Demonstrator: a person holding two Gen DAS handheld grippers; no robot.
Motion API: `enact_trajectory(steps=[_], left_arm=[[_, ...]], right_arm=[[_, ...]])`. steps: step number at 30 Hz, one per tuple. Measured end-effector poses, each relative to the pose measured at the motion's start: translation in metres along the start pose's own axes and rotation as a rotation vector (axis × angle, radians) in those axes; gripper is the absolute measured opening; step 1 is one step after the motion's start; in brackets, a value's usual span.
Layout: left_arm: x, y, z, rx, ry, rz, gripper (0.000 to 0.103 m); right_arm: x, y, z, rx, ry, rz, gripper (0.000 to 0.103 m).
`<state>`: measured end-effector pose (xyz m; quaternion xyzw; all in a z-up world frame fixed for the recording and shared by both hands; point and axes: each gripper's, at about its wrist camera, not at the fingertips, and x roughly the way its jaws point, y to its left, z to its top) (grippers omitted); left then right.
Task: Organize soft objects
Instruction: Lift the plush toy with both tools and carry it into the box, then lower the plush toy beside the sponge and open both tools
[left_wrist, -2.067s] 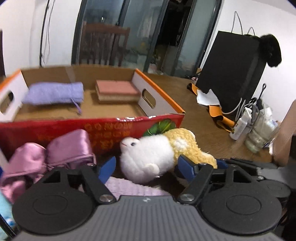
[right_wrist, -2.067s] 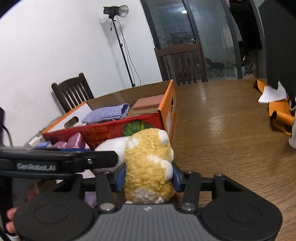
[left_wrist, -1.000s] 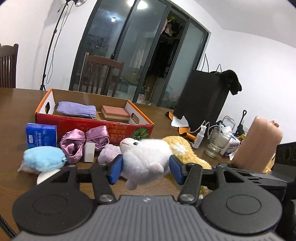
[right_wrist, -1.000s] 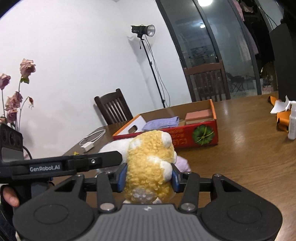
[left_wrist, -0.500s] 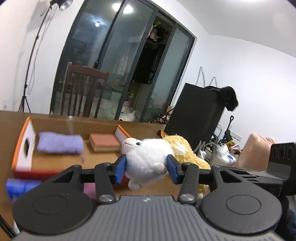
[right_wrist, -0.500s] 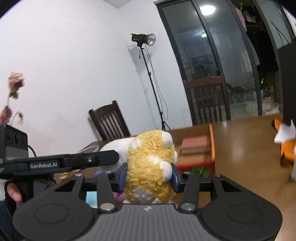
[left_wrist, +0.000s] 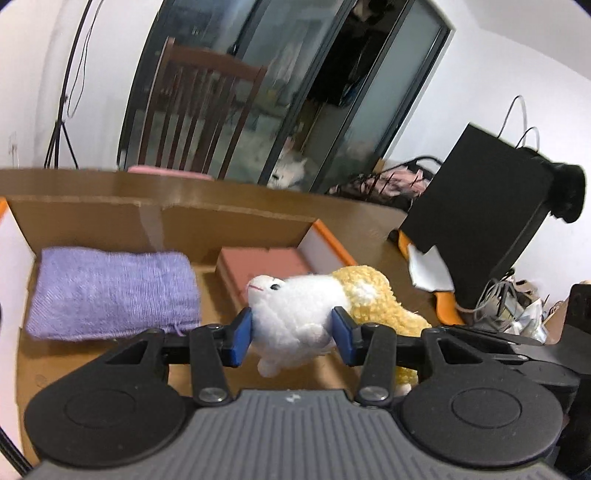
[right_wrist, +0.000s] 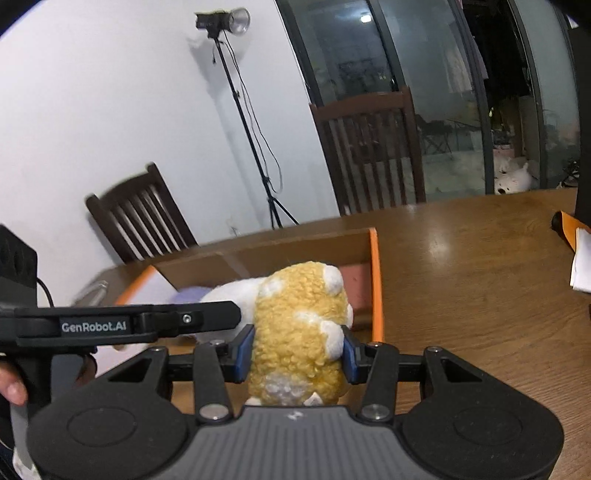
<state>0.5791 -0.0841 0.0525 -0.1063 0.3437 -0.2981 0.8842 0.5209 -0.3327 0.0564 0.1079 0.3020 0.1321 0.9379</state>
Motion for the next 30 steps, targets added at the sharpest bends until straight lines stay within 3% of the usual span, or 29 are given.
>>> enact_trajectory(steps=[6, 9, 13, 16, 18, 22, 27, 30], left_arm=[[0.015, 0.007, -0.014, -0.003, 0.059, 0.025, 0.046], [0.006, 0.004, -0.012, 0.004, 0.042, 0.031, 0.046], [-0.021, -0.005, -0.003, 0.032, -0.011, 0.05, 0.047], [-0.056, -0.018, -0.002, 0.095, -0.082, 0.094, 0.052], [-0.085, -0.028, -0.007, 0.148, -0.133, 0.163, 0.059], [-0.149, -0.044, -0.025, 0.23, -0.234, 0.25, 0.081], [-0.228, -0.068, -0.063, 0.311, -0.375, 0.346, 0.095], [-0.268, -0.077, -0.093, 0.289, -0.428, 0.366, 0.101]], right_arm=[[0.01, 0.021, -0.013, -0.133, -0.014, -0.078, 0.051], [0.011, 0.031, -0.017, -0.19, -0.025, -0.129, 0.052], [-0.008, 0.039, -0.011, -0.2, -0.069, -0.132, 0.052], [-0.036, 0.042, -0.003, -0.195, -0.117, -0.117, 0.055], [-0.058, 0.048, 0.002, -0.207, -0.152, -0.118, 0.056], [-0.108, 0.063, 0.002, -0.232, -0.225, -0.095, 0.068], [-0.165, 0.092, -0.019, -0.294, -0.293, -0.065, 0.078], [-0.199, 0.106, -0.041, -0.315, -0.33, -0.046, 0.082]])
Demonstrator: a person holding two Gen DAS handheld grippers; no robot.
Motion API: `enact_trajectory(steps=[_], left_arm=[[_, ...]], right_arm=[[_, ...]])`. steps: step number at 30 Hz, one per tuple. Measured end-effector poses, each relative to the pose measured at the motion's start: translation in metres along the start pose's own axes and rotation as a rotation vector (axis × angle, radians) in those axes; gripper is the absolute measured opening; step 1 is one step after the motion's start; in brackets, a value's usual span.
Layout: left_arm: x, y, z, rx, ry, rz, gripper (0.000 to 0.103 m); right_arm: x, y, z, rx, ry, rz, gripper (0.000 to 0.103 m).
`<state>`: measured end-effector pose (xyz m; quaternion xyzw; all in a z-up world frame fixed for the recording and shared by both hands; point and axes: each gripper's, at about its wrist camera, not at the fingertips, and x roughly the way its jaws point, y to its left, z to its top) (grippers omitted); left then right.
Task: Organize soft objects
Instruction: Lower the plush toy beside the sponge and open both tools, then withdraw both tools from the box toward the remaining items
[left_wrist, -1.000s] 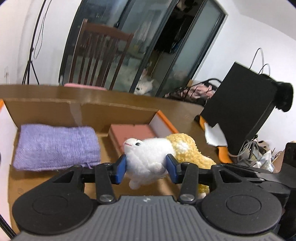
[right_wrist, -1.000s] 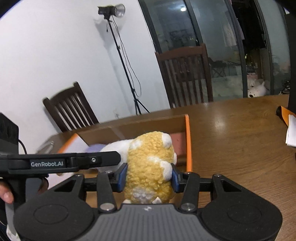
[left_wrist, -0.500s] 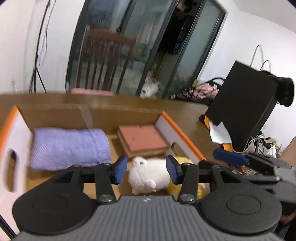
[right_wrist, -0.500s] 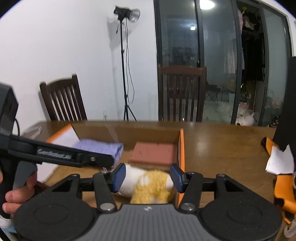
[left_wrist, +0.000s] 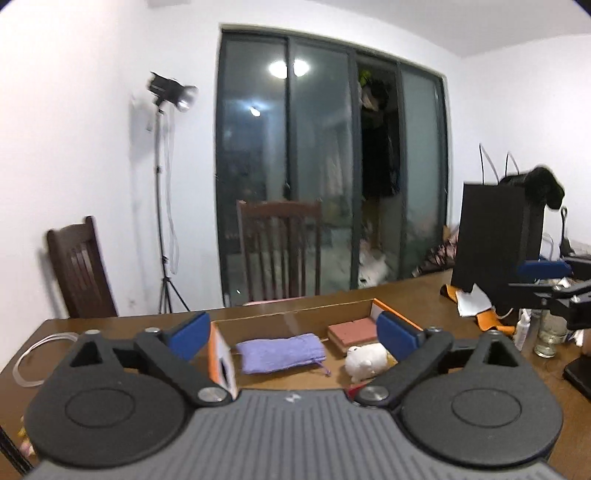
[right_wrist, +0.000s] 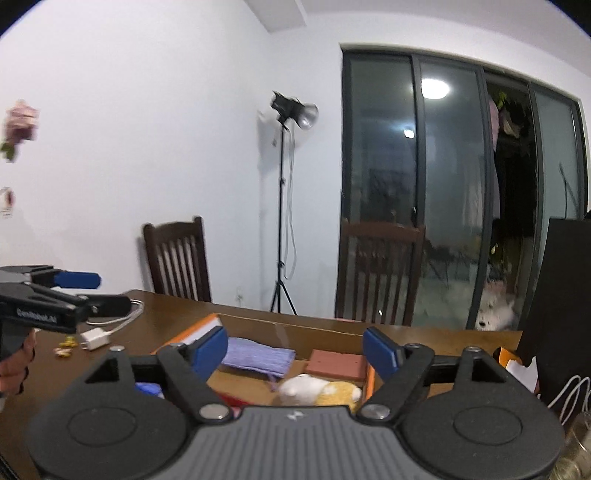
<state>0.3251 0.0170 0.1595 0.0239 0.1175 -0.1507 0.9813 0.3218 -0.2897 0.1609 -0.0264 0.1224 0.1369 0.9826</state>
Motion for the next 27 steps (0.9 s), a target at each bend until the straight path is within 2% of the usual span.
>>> enact_trajectory(steps=[5, 10, 12, 14, 18, 24, 27], left_arm=[[-0.07, -0.002, -0.036, -0.074, -0.012, 0.019, 0.103], [-0.122, -0.009, -0.085, -0.065, -0.01, 0.119, 0.103], [-0.129, -0.006, -0.1, -0.089, 0.029, 0.128, 0.103], [-0.13, -0.003, -0.108, -0.082, 0.068, 0.149, 0.103], [-0.131, 0.008, -0.111, -0.104, 0.074, 0.176, 0.103], [-0.102, 0.009, -0.109, -0.142, 0.11, 0.106, 0.103], [-0.08, -0.005, -0.107, -0.135, 0.119, 0.01, 0.103]], right_arm=[[-0.056, 0.027, -0.025, -0.004, -0.029, 0.052, 0.086], [-0.089, 0.05, -0.061, 0.016, 0.01, 0.108, 0.087], [-0.093, 0.053, -0.072, 0.046, 0.043, 0.128, 0.087], [-0.091, 0.057, -0.08, 0.041, 0.084, 0.138, 0.087], [-0.083, 0.066, -0.088, 0.022, 0.115, 0.124, 0.087], [-0.062, 0.062, -0.096, 0.033, 0.149, 0.12, 0.087], [-0.044, 0.052, -0.101, 0.072, 0.186, 0.103, 0.086]])
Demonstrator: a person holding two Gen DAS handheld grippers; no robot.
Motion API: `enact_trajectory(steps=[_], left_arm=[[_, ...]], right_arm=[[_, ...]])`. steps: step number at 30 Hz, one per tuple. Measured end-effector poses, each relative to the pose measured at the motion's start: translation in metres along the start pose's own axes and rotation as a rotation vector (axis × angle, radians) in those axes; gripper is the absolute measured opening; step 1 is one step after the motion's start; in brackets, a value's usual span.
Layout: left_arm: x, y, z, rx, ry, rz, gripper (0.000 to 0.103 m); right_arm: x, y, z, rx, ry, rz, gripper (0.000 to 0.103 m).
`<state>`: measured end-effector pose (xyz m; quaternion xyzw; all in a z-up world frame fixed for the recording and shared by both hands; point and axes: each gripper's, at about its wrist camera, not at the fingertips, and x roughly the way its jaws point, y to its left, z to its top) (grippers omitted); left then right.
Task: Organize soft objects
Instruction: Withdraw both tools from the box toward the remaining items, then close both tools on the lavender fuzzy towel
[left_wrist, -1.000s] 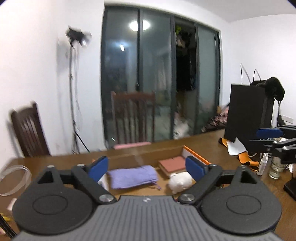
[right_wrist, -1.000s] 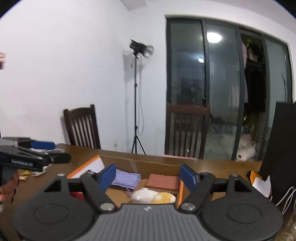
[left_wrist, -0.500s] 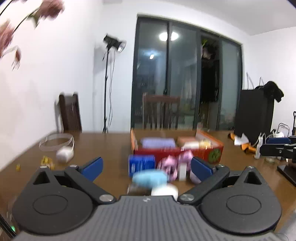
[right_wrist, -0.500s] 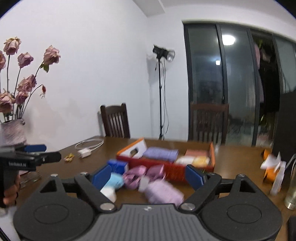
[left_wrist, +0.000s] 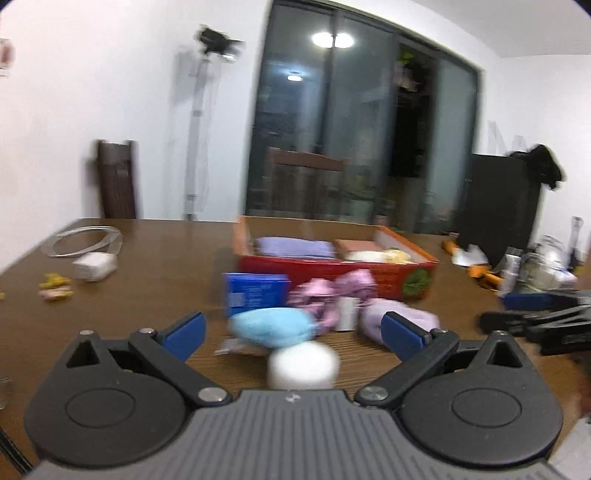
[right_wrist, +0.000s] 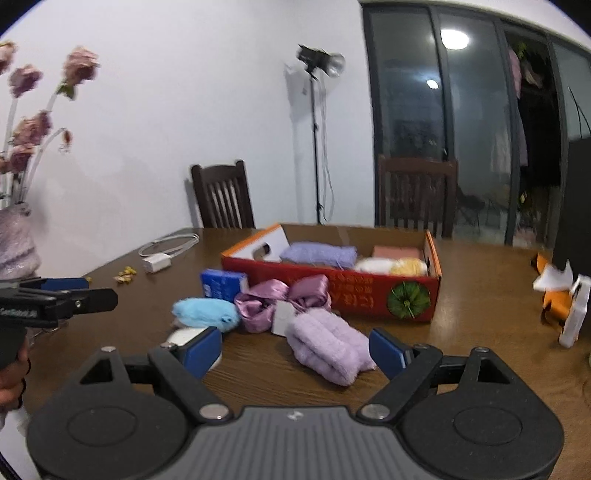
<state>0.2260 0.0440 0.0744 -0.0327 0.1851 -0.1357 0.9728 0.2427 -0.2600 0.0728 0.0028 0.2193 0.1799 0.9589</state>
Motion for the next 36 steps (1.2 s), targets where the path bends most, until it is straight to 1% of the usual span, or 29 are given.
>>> enact_trajectory(steps=[2, 3, 5, 6, 8, 9, 10, 11, 13, 17, 18, 19, 21, 22, 23, 24, 25, 27, 28, 29, 30, 32, 35, 36], left_arm=[[0.019, -0.011, 0.003, 0.008, 0.006, -0.077, 0.102], [0.03, -0.018, 0.005, 0.006, 0.018, -0.102, 0.101], [0.055, -0.027, 0.009, -0.011, 0.051, -0.148, 0.09], [0.068, -0.03, 0.011, -0.025, 0.078, -0.159, 0.087], [0.094, -0.036, 0.013, -0.047, 0.131, -0.167, 0.074], [0.106, -0.04, 0.013, -0.051, 0.15, -0.169, 0.072], [0.115, -0.042, 0.013, -0.051, 0.162, -0.173, 0.07], [0.122, -0.044, 0.014, -0.051, 0.17, -0.178, 0.069], [0.135, -0.049, 0.014, -0.051, 0.183, -0.195, 0.069], [0.158, -0.053, 0.009, -0.071, 0.231, -0.222, 0.069], [0.164, -0.053, 0.007, -0.086, 0.245, -0.234, 0.069], [0.169, -0.053, 0.005, -0.103, 0.26, -0.25, 0.069], [0.178, -0.054, 0.003, -0.133, 0.292, -0.264, 0.069], [0.182, -0.054, 0.001, -0.149, 0.303, -0.264, 0.065], [0.187, -0.053, 0.001, -0.167, 0.316, -0.262, 0.06], [0.192, -0.052, 0.0, -0.191, 0.332, -0.261, 0.057], [0.196, -0.05, -0.001, -0.216, 0.343, -0.262, 0.052], [0.202, -0.045, -0.004, -0.258, 0.363, -0.265, 0.045], [0.203, -0.042, -0.006, -0.274, 0.365, -0.266, 0.041], [0.203, -0.041, -0.006, -0.286, 0.367, -0.266, 0.039], [0.203, -0.039, -0.006, -0.298, 0.369, -0.267, 0.037], [0.199, -0.039, -0.005, -0.307, 0.367, -0.267, 0.033], [0.184, -0.042, -0.007, -0.315, 0.368, -0.281, 0.029], [0.178, -0.043, -0.008, -0.319, 0.369, -0.283, 0.029]], right_arm=[[0.014, -0.011, -0.003, 0.034, 0.024, -0.007, 0.085], [0.022, -0.017, -0.005, 0.062, 0.042, -0.015, 0.084], [0.039, -0.031, -0.009, 0.128, 0.062, -0.021, 0.08], [0.048, -0.036, -0.012, 0.148, 0.08, -0.016, 0.079], [0.064, -0.043, -0.018, 0.161, 0.114, -0.017, 0.07], [0.072, -0.044, -0.02, 0.156, 0.133, -0.023, 0.068], [0.079, -0.045, -0.022, 0.14, 0.158, -0.038, 0.062], [0.086, -0.046, -0.023, 0.118, 0.18, -0.064, 0.054], [0.094, -0.054, -0.023, 0.111, 0.191, -0.12, 0.053], [0.091, -0.075, -0.014, 0.148, 0.155, -0.129, 0.054], [0.09, -0.078, -0.011, 0.157, 0.144, -0.124, 0.054], [0.089, -0.082, -0.008, 0.179, 0.127, -0.099, 0.054], [0.089, -0.09, -0.004, 0.241, 0.094, -0.022, 0.054], [0.093, -0.094, -0.003, 0.268, 0.099, 0.014, 0.054], [0.101, -0.096, -0.004, 0.288, 0.113, 0.032, 0.052], [0.107, -0.097, -0.005, 0.294, 0.128, 0.025, 0.052], [0.114, -0.098, -0.007, 0.295, 0.145, 0.012, 0.052], [0.121, -0.101, -0.01, 0.315, 0.155, 0.021, 0.052], [0.124, -0.103, -0.012, 0.335, 0.161, 0.036, 0.05], [0.128, -0.105, -0.014, 0.352, 0.168, 0.051, 0.045], [0.129, -0.106, -0.017, 0.366, 0.17, 0.065, 0.043], [0.128, -0.106, -0.019, 0.387, 0.172, 0.091, 0.03], [0.119, -0.096, -0.017, 0.348, 0.161, 0.091, 0.024], [0.113, -0.093, -0.016, 0.328, 0.157, 0.09, 0.023]])
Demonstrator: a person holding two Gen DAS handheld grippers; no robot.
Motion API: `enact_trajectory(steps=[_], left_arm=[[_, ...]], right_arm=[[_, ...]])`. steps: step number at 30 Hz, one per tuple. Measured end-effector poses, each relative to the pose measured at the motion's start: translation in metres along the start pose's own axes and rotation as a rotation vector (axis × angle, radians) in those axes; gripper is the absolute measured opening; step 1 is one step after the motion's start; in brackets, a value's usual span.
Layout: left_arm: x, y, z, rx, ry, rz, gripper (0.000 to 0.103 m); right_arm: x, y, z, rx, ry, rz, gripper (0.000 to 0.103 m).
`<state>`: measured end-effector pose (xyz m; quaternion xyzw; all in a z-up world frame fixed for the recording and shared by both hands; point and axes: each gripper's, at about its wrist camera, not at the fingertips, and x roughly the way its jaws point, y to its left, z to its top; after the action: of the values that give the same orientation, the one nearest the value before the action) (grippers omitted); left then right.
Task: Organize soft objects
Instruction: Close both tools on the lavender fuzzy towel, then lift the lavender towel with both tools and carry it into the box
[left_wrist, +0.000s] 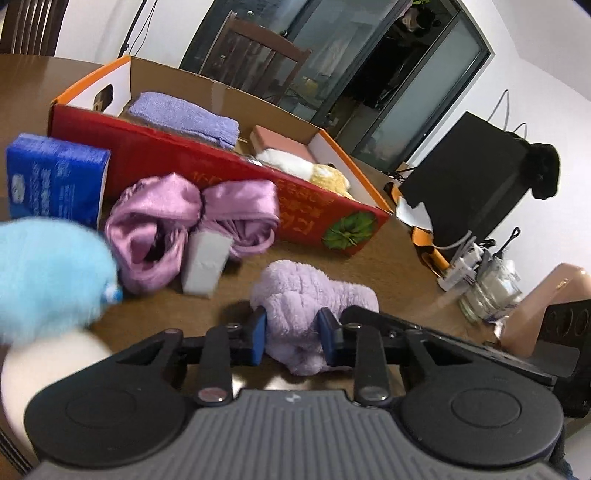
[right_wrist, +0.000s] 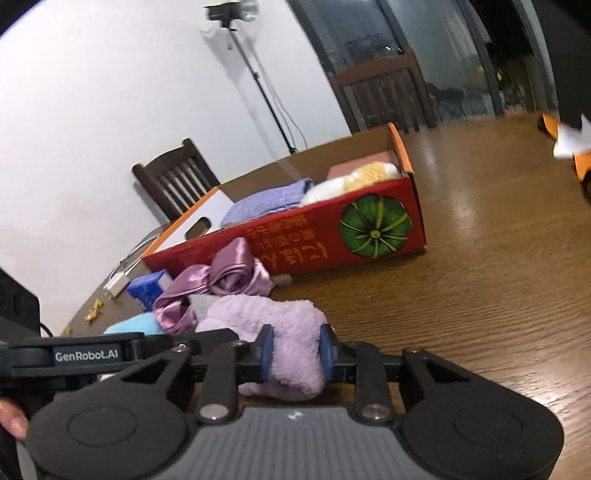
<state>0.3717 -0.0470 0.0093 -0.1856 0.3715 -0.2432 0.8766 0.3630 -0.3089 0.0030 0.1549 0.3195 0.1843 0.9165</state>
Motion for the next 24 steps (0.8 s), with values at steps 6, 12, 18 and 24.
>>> enact_trajectory(steps=[6, 12, 18, 24], left_arm=[[-0.034, -0.015, -0.03, 0.01, -0.005, -0.005, 0.028], [-0.063, -0.03, -0.043, 0.041, -0.057, -0.019, 0.028], [-0.076, -0.053, -0.001, 0.175, -0.159, -0.052, 0.028], [-0.049, -0.051, 0.09, 0.185, -0.187, -0.068, 0.028]], right_arm=[[-0.042, 0.019, -0.018, -0.045, -0.007, 0.021, 0.021], [-0.074, 0.034, -0.029, -0.058, -0.037, 0.019, 0.021], [-0.09, 0.05, -0.002, -0.148, -0.127, 0.016, 0.021], [-0.072, 0.053, 0.084, -0.209, -0.216, 0.076, 0.02]])
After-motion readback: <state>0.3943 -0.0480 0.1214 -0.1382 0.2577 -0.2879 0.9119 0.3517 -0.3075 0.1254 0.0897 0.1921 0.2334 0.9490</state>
